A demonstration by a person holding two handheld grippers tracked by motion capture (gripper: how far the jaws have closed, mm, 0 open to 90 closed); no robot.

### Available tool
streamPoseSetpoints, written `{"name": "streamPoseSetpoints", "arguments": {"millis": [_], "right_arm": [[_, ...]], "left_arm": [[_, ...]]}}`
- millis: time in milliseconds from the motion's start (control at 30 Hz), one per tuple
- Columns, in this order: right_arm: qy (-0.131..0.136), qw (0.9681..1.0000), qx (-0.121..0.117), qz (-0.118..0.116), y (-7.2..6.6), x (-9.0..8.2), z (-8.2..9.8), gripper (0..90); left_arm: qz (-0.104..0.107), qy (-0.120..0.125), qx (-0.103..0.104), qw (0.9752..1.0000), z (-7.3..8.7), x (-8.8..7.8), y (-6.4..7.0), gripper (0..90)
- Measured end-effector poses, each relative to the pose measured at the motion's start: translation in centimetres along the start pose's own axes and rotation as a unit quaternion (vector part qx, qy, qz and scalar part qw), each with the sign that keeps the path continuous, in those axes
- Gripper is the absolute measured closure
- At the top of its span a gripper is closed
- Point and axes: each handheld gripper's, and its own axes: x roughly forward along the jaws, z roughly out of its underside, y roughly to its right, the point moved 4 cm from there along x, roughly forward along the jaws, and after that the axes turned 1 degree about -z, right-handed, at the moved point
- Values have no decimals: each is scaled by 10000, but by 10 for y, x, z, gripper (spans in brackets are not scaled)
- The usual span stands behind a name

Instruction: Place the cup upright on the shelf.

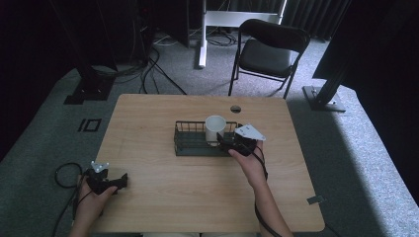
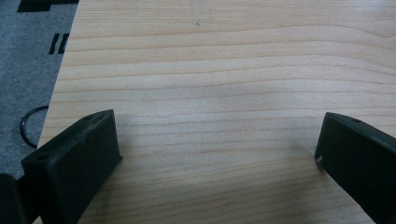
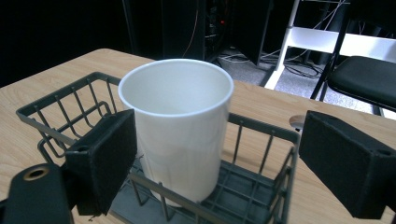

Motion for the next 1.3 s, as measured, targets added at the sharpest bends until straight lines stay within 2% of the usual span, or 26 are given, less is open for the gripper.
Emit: {"name": "streamPoseSetpoints", "arguments": {"millis": [633,1033,1067,1167,1300], "right_arm": [[47,9999,69,146,17,-27,19,113],[-75,9998,54,155,25,-34,35,113],[-104,9997,145,174,29,-36,41,113],[-218,9992,221,239,33,-37,49,113],[-334,9989,206,264,39,-40,58,113]], "left_arm": [[-3,3,0,10000,0,0,0,1],[-3,-2,5,10000,0,0,0,1],[-4,-1,3,10000,0,0,0,1],[-3,0,2,10000,0,0,0,1],[-4,0,3,10000,0,0,0,1]]}}
